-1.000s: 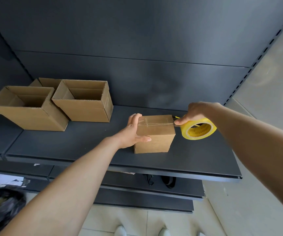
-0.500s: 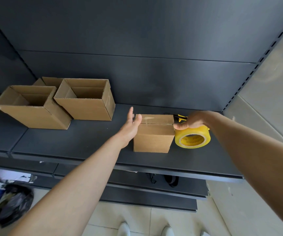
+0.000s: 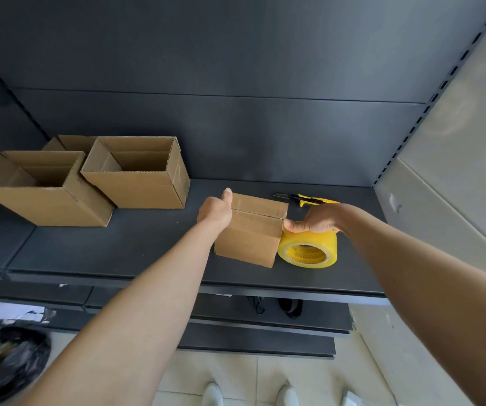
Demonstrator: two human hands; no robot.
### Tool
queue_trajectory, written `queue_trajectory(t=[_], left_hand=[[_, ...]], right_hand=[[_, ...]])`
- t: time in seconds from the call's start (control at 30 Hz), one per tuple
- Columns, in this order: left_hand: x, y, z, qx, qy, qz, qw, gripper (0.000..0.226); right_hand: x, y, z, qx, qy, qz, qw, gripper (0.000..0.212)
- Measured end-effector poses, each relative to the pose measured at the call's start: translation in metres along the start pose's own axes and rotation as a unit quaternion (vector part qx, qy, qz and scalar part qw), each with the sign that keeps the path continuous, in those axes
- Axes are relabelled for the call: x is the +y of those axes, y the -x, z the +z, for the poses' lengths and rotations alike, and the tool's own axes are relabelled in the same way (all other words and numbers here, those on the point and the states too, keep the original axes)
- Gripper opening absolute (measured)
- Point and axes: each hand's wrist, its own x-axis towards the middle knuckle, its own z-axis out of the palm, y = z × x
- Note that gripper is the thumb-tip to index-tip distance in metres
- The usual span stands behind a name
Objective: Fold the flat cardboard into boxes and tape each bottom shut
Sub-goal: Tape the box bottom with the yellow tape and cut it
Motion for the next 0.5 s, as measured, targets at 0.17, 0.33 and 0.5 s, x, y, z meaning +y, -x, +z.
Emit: queue_trajectory(t=[0.17,0.33,0.5], left_hand=[[0.001,0.001,-0.001,0.014,-0.103,-0.001,0.995,0.07],[0.002,0.02,0.011,0.229,-0.272,0.18,0.917,0.056],[0.003,0.042,0.024,0.169,-0.354,0.264,0.881,0.085]], right_hand=[[0.0,0.003,0.006,0.027,-0.025,-0.021,0.999,0.107],[-0.007,0.007,0.013,0.022,-0.078,-0.01,0.997,0.109],[-0.015,0.006,0.022,-0.041,-0.188,-0.031,0.981,0.097]])
